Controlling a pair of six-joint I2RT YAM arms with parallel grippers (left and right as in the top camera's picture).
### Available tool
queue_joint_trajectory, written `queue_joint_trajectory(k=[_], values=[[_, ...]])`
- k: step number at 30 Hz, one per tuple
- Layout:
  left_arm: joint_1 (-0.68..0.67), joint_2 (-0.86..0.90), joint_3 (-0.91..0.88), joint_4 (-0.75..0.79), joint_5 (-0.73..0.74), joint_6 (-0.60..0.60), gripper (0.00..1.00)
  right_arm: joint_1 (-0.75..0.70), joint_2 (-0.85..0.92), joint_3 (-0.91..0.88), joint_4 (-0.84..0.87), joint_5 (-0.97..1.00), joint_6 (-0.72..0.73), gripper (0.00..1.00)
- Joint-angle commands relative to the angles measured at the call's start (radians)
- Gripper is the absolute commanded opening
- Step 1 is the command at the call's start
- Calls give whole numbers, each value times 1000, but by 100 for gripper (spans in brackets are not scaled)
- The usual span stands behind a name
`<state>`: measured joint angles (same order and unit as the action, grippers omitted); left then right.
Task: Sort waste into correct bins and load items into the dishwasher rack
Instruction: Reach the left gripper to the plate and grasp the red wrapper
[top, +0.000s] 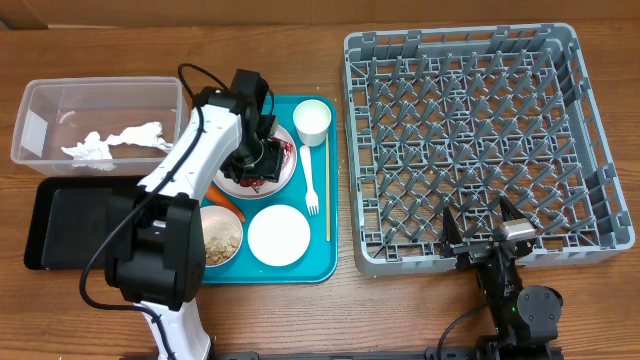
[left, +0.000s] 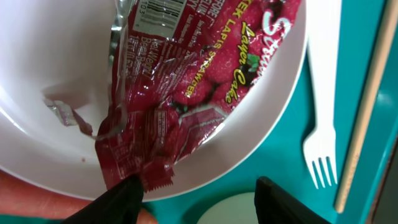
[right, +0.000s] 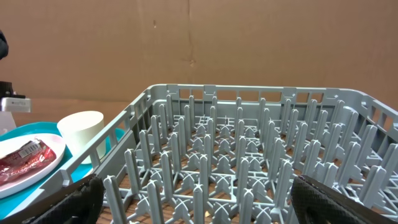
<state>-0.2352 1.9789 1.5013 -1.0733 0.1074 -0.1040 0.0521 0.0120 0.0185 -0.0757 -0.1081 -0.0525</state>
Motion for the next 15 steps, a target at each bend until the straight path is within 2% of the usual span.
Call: queue_joint_trajectory(k=[1,8,13,15], values=[[-1,-10,-37,30,-11,11,62,-3,-7,-11,4,-5,4,100],[-1,-10,-116,117,-11,11,63,-3,-7,-11,4,-5,4,100],[-1,-10,-123,121,-11,11,34,-3,-7,-11,4,-5,4,100],[-1,-10,-123,121,-11,11,27,-3,-7,-11,4,-5,4,100]])
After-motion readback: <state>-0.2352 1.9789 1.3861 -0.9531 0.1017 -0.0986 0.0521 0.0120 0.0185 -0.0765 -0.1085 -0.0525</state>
